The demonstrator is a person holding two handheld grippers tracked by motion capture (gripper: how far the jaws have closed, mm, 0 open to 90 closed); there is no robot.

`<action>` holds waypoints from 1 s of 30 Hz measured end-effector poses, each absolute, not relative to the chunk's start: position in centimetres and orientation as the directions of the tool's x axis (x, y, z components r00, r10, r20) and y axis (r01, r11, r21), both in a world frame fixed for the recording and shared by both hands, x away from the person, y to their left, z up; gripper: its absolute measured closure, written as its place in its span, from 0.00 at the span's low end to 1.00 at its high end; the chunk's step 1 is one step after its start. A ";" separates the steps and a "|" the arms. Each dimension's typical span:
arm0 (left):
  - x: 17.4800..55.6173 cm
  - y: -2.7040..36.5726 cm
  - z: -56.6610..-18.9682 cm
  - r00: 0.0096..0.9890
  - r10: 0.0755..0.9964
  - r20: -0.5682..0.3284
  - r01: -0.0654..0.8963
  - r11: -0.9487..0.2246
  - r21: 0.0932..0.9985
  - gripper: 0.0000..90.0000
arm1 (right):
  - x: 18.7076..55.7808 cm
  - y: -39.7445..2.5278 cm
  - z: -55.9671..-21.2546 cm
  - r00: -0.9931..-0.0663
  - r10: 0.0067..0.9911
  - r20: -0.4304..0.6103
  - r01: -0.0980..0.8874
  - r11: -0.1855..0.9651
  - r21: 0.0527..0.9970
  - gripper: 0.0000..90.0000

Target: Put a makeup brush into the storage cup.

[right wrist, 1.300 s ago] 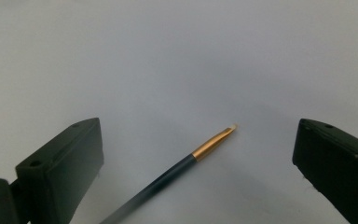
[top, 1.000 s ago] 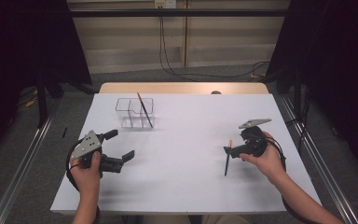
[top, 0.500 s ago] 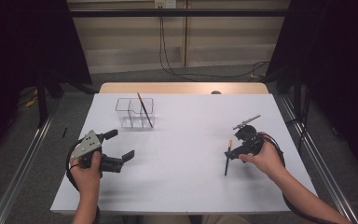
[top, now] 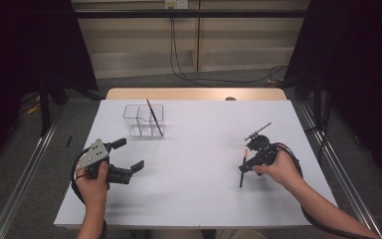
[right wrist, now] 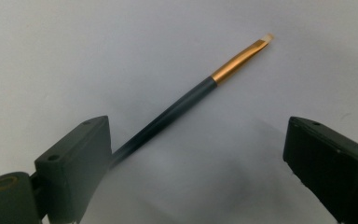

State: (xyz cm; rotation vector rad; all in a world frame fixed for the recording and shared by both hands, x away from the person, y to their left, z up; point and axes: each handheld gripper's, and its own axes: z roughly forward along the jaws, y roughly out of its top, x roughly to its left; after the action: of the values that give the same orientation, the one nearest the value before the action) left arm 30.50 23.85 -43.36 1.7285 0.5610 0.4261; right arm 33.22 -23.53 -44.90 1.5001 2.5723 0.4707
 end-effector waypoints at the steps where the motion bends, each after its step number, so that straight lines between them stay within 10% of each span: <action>1: 30.5 23.9 -43.3 0.815 0.579 -0.010 0.138 -0.178 0.974 0.00 | 33.2 -23.5 -44.9 -0.502 0.864 0.045 0.826 0.462 0.323 0.08; 30: 30.6 24.0 -43.4 0.810 0.586 -0.017 0.155 -0.186 0.970 0.00 | 33.1 -22.3 -45.5 -0.511 0.856 0.078 0.840 0.479 0.255 0.23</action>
State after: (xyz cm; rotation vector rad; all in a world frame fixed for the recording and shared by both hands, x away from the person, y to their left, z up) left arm 30.55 23.96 -43.41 1.7420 0.5770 0.4273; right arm 33.05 -22.25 -45.53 1.5217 2.6493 0.4037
